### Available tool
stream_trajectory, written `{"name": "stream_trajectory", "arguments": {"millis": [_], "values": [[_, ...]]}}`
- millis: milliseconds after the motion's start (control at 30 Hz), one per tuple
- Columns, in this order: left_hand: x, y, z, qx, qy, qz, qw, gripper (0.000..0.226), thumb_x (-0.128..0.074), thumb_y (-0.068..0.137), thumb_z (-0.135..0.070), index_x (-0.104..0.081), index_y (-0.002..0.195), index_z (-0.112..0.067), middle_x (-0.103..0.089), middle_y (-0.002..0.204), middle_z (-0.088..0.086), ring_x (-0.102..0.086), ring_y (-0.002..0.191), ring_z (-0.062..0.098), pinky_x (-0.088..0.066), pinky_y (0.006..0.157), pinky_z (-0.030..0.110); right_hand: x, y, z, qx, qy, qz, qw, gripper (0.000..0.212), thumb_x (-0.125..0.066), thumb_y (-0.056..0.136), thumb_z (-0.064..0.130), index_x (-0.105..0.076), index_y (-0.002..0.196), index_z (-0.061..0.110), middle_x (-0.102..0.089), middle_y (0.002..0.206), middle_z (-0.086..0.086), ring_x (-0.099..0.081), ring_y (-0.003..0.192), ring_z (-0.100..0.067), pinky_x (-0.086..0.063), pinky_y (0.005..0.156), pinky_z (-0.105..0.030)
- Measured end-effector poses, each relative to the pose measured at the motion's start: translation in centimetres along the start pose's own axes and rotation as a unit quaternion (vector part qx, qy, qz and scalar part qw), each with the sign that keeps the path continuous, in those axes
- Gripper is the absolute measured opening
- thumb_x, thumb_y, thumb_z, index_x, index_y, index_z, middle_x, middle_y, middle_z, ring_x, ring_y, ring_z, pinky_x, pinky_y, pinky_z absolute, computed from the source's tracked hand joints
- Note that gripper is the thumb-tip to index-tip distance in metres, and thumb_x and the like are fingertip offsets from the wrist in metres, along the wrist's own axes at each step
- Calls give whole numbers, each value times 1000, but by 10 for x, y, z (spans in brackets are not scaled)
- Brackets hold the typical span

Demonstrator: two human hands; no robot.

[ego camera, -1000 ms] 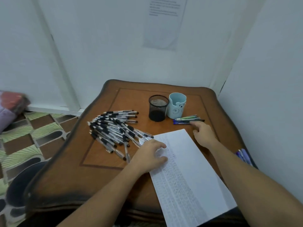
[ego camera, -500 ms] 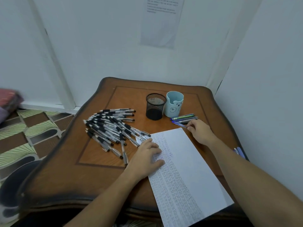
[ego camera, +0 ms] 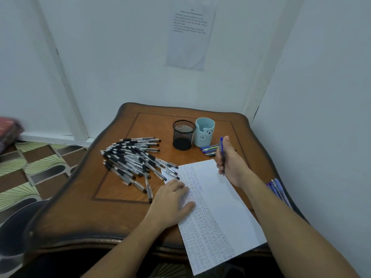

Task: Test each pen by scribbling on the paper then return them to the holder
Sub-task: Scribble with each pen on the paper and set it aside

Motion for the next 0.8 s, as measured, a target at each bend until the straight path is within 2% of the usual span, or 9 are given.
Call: {"name": "stream_trajectory", "arguments": {"millis": [67,133,233,333,433,500,600,700,800], "values": [[-1,-5,1,5,25,62,998,83,-28,80,-75,-47,141,-22,-43,144,-5,-35,135,14,-26,110,35,-1,-3,-1,-6,39,-6,999,71,-33,88,75,-34,56,12,-31,57,-4,-28,52,-14,-27,56,-31],[-3,-11,2,14,56,122,991,95,-19,77,-85,-26,152,-26,-19,160,-5,-12,148,14,-6,118,38,-1,-5,-4,-18,80,-19,996,67,-37,95,63,-33,53,11,-28,56,-6,-27,53,-15,-25,56,-32],[-3,-16,4,18,76,152,985,95,-13,78,-83,-8,155,-29,1,163,-6,6,149,12,10,116,33,2,-11,-10,-46,148,-41,987,64,-37,93,60,-35,50,12,-28,56,-4,-26,54,-16,-24,56,-32],[-2,-17,4,22,80,161,983,90,-19,83,-80,-3,155,-29,6,162,-7,11,148,9,13,115,32,1,-15,-16,-35,219,-49,974,65,-44,89,71,-46,57,14,-30,53,-2,-29,49,-13,-28,56,-31],[-2,-18,3,26,88,171,981,89,-20,84,-79,-1,155,-29,9,161,-8,14,147,8,13,117,34,2,-16,-23,15,204,-88,975,47,-53,96,48,-57,70,9,-34,48,-2,-36,45,-13,-41,59,-32],[-2,-18,2,27,91,174,980,89,-19,84,-79,0,155,-29,9,162,-7,14,147,8,13,118,36,2,-15,-31,12,187,-100,977,54,-36,105,43,-63,79,4,-51,55,-8,-52,53,-18,-50,67,-35],[-1,-20,1,29,82,173,981,88,-19,85,-78,-1,155,-29,9,162,-7,13,147,9,12,118,36,2,-14,-43,-5,93,-97,991,67,-21,106,50,-68,93,4,-65,66,-15,-60,60,-21,-45,60,-32],[0,-20,2,29,71,170,982,86,-23,86,-77,-4,155,-29,6,162,-7,11,148,9,12,117,35,-4,-17,-56,14,32,-82,996,42,-42,106,34,-69,102,2,-74,80,-14,-68,71,-21,-48,55,-28],[-1,-19,2,27,66,167,983,84,-26,88,-76,-5,155,-29,4,162,-7,9,148,8,11,117,34,-12,-22,-62,52,15,-69,996,20,-66,95,20,-64,85,3,-71,74,-11,-63,66,-17,-46,49,-22]]}}
Point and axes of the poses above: each hand's wrist, its own y-axis towards the middle knuckle, its own x-axis out of the back of the hand, z = x × y, the point moved 3 cm from there along y, towards the middle knuckle
